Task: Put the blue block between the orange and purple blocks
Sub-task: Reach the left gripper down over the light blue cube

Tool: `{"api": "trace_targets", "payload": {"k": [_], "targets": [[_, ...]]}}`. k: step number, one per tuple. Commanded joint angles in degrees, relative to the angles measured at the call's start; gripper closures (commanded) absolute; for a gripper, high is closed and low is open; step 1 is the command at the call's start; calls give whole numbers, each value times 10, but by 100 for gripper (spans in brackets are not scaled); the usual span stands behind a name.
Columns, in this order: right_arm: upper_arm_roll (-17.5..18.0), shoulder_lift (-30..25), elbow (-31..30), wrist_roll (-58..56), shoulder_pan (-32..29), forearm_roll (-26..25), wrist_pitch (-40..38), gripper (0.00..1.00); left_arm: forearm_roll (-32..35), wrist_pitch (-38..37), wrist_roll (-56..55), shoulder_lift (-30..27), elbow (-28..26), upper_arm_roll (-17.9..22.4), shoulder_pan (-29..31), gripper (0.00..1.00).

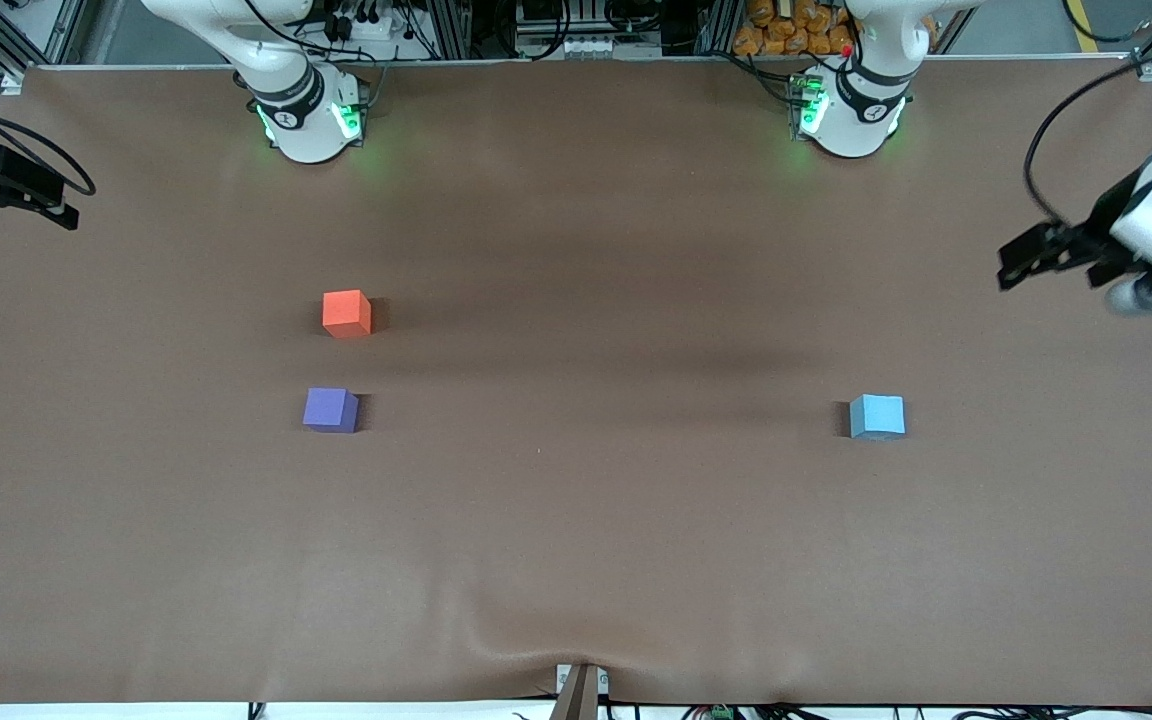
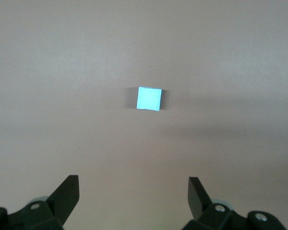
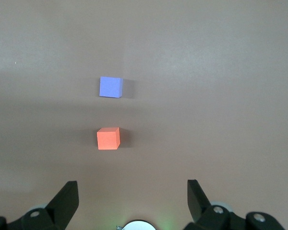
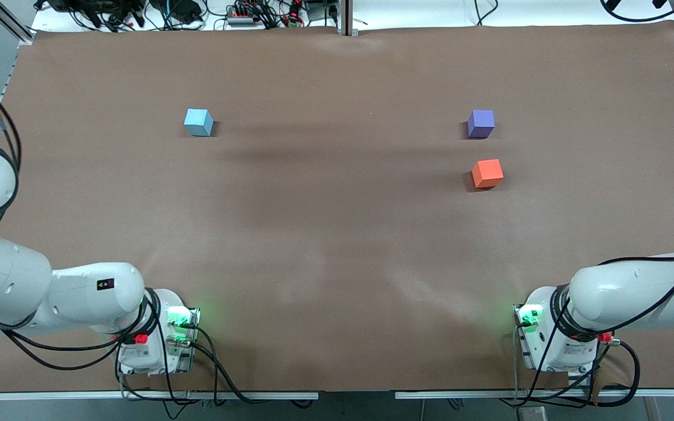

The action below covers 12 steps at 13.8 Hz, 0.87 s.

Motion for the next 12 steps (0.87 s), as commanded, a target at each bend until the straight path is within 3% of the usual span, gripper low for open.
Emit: {"api": "trace_targets", "payload": {"k": [1, 7, 12], "targets": [[2, -3, 2, 0, -2, -5, -6, 0, -1, 75, -1, -10, -85, -4, 6, 0], [2, -3, 2, 0, -2, -5, -10, 0, 0, 284, 0, 18, -260, -3, 22, 0], [2, 0, 3, 0, -5, -5, -15, 0, 8, 407, 20, 97, -298, -3, 27, 0]]}}
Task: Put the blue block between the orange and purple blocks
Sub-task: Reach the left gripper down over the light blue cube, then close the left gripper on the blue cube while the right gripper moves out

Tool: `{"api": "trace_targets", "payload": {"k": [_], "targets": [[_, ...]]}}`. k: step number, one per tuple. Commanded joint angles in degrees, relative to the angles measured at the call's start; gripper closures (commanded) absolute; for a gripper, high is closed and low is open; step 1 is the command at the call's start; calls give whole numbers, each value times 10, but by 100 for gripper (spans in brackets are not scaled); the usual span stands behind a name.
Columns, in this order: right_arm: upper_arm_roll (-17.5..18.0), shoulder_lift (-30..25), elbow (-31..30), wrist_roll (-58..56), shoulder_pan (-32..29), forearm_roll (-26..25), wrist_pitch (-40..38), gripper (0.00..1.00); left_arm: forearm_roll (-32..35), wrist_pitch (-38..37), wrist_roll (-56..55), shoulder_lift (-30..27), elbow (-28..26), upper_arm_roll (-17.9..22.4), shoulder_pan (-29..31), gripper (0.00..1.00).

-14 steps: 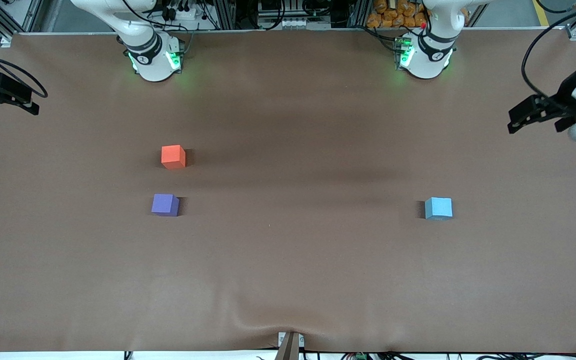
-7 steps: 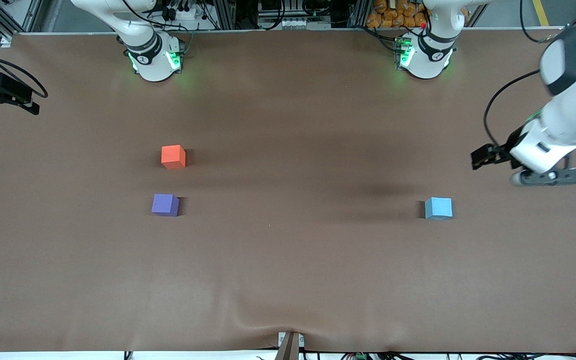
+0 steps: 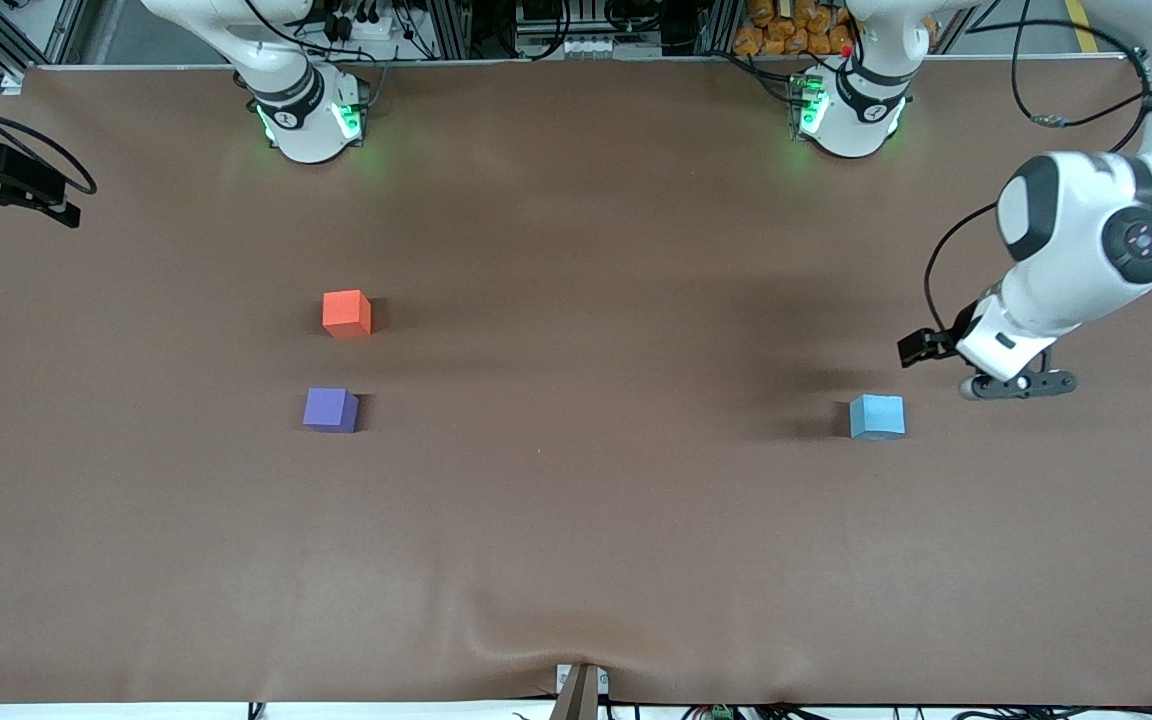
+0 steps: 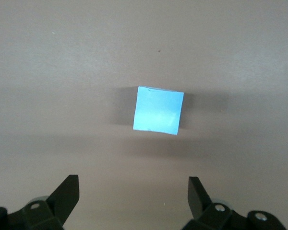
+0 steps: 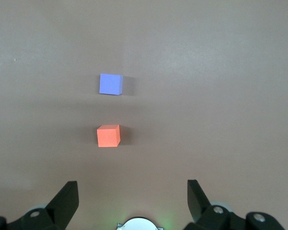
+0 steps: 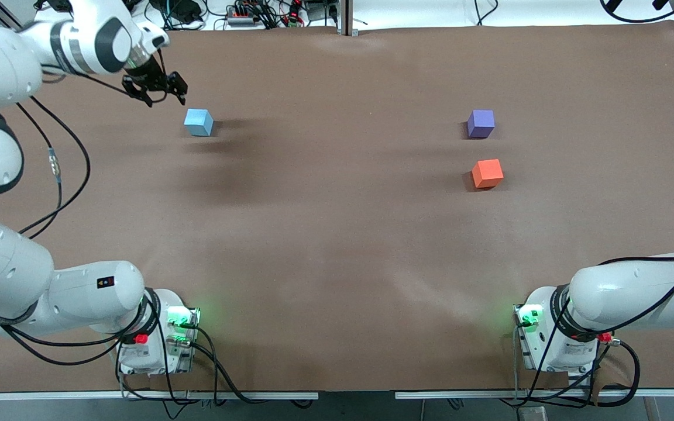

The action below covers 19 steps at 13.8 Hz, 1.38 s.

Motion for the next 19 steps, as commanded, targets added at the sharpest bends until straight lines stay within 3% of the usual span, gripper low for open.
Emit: {"api": "trace_targets", "payload": {"k": [1, 4, 19], "targets": [[2, 1, 5, 0, -3, -5, -5, 0, 17, 57, 26, 42, -2, -5, 6, 0], [2, 5, 5, -2, 2, -7, -7, 0, 18, 116, 34, 90, 8, -5, 7, 0], [5, 90, 9, -7, 103, 3, 75, 0, 28, 177, 46, 180, 34, -7, -7, 1]]}}
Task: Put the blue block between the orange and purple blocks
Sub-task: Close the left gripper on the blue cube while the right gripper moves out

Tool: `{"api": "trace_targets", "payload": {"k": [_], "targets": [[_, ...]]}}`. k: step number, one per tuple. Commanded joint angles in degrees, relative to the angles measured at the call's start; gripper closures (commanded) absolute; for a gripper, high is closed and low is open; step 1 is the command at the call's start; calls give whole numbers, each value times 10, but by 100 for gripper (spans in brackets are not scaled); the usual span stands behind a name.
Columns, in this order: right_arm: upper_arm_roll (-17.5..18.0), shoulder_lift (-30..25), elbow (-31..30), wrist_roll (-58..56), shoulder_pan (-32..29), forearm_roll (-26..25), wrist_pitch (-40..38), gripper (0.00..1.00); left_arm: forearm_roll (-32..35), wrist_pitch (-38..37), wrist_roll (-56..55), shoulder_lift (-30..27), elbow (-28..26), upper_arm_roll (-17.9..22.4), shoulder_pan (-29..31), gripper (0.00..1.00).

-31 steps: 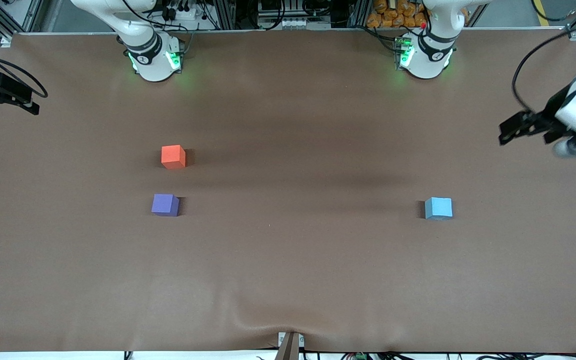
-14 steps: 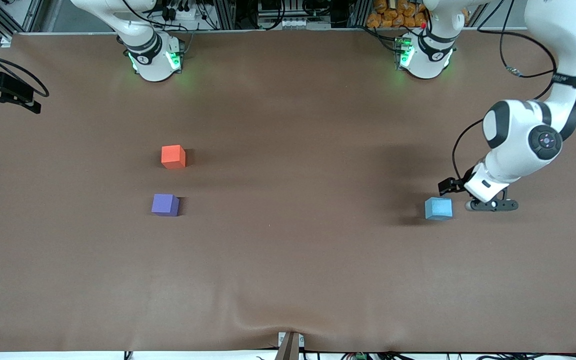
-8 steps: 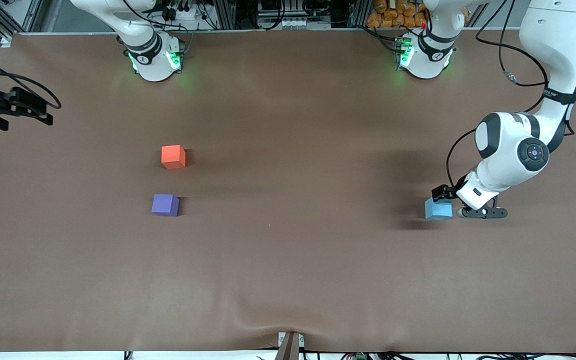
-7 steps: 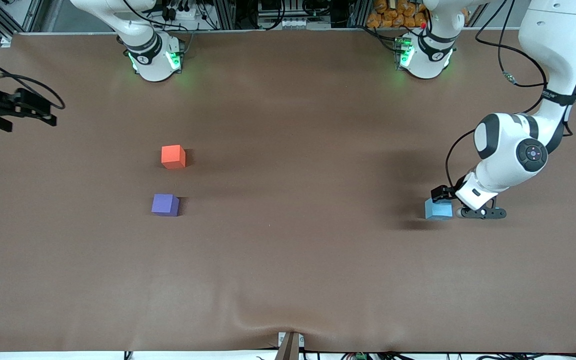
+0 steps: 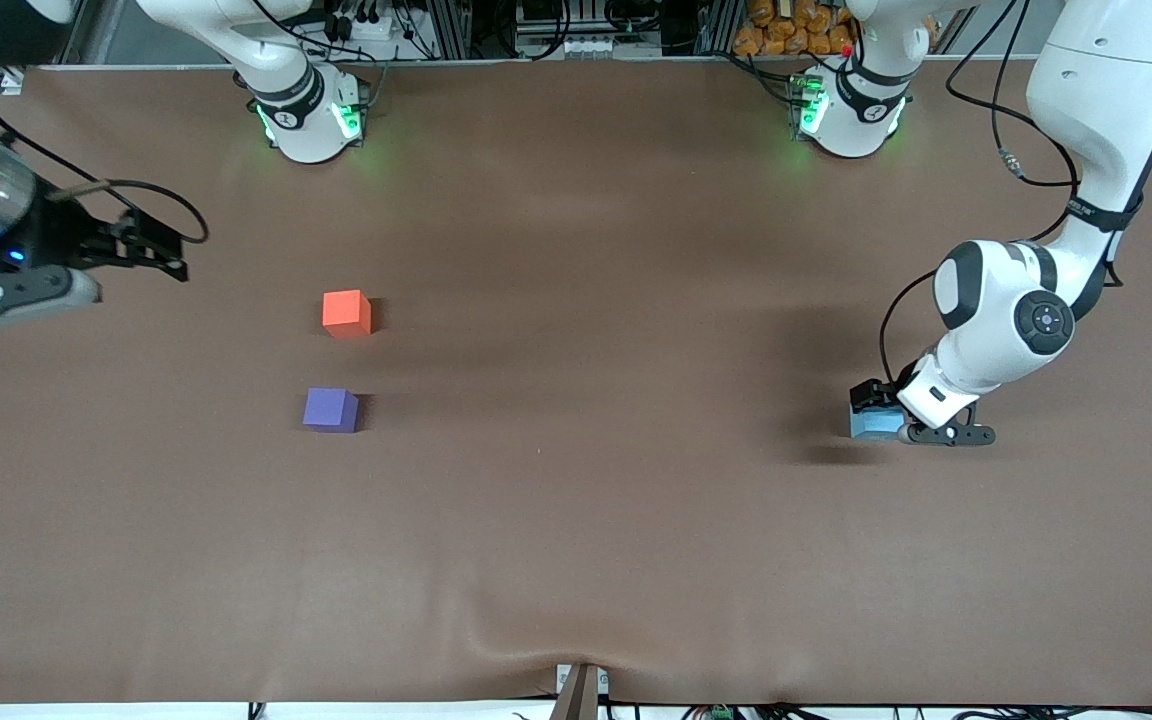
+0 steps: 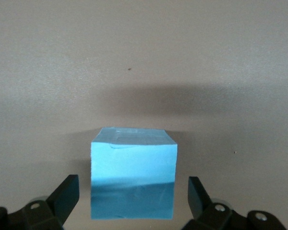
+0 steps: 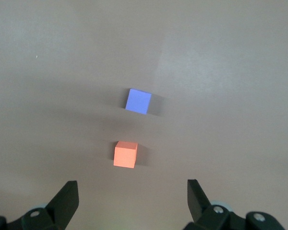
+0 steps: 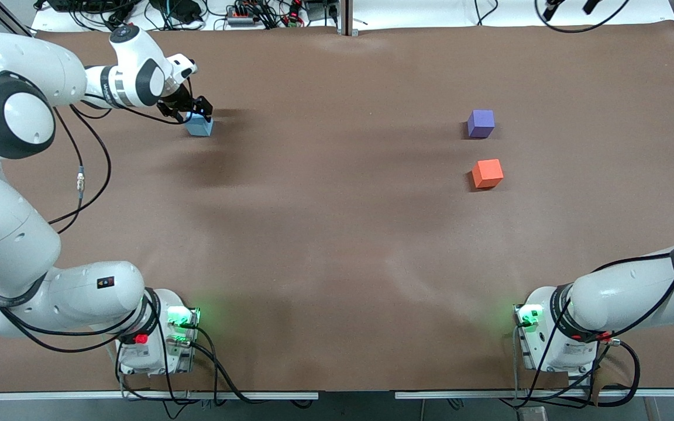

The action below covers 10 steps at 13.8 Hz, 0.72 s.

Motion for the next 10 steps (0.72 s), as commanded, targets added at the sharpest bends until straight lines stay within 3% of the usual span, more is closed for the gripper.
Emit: {"api": "trace_targets", "payload": {"k": [1, 2, 4, 5, 10], "targets": [[-4, 21, 10, -7, 19, 2, 1, 0, 24, 28, 22, 29, 9, -1, -1, 21], [-4, 32, 10, -7, 23, 2, 2, 0, 29, 33, 24, 32, 9, -1, 0, 39], [-4, 58, 10, -6, 22, 3, 1, 0, 29, 33, 29, 31, 9, -1, -3, 85], [-5, 60, 10, -7, 23, 2, 1, 0, 29, 32, 32, 30, 9, -3, -4, 100], [-5, 68, 10, 2, 35, 16, 0, 0, 25, -13, 9, -5, 27, -15, -89, 100]]}}
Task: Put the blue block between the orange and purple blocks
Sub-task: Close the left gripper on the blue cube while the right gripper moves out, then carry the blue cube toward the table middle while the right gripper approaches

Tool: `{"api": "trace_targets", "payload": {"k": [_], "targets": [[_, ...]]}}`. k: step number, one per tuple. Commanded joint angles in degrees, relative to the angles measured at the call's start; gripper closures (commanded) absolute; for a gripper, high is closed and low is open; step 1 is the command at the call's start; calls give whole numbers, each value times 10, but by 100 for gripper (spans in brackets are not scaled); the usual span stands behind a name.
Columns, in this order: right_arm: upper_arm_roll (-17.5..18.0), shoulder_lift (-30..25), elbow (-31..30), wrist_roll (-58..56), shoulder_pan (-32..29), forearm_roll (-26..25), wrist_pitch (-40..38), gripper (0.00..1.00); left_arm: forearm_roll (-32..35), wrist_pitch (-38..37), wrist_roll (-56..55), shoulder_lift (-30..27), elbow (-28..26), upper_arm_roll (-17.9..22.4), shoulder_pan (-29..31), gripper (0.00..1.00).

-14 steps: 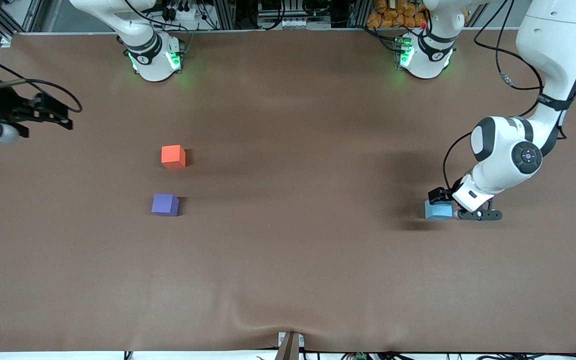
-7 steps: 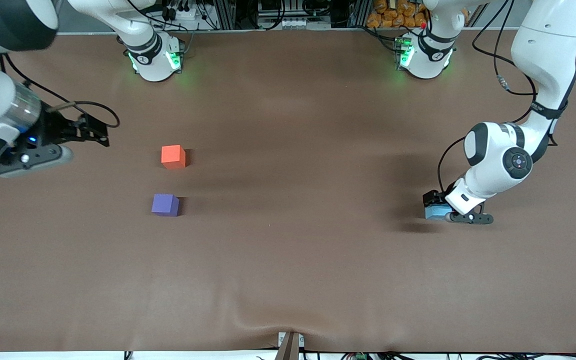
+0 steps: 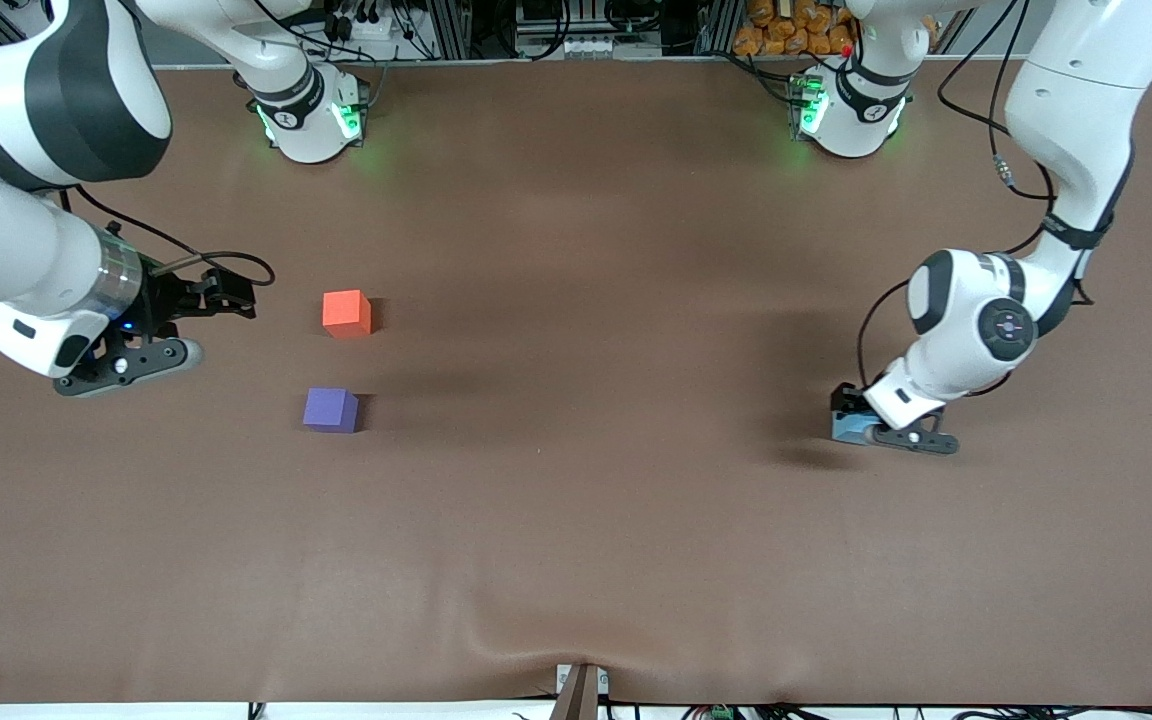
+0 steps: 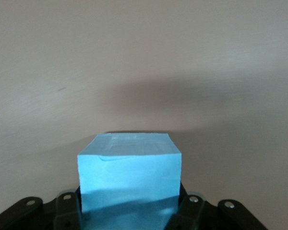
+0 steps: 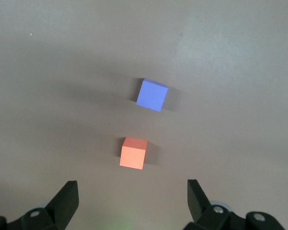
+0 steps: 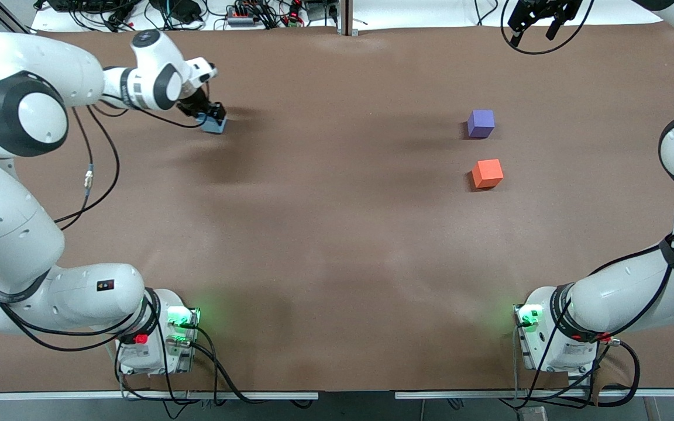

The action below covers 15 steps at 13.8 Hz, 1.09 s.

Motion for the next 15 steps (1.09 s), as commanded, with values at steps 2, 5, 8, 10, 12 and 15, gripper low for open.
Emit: {"api": "trace_targets", "payload": {"k": [2, 5, 8, 10, 12, 15], "targets": [[-6, 0, 9, 21, 2, 35, -6, 0, 5, -69, -98, -21, 49, -14, -101, 100], [-7, 0, 4, 73, -8, 72, -5, 0, 3, -123, -265, 18, 150, -13, -225, 100], [-7, 0, 2, 73, -2, 72, 1, 0, 1, -174, -447, 92, 279, -11, -334, 100], [-7, 0, 0, 73, -2, 72, 0, 0, 2, -176, -587, 138, 345, -6, -399, 100], [-7, -8, -32, 73, -6, 72, 8, 0, 1, -176, -662, 182, 398, 8, -451, 100], [-7, -27, -81, 73, -6, 72, 37, 0, 1, -167, -712, 229, 431, 48, -525, 100]]}}
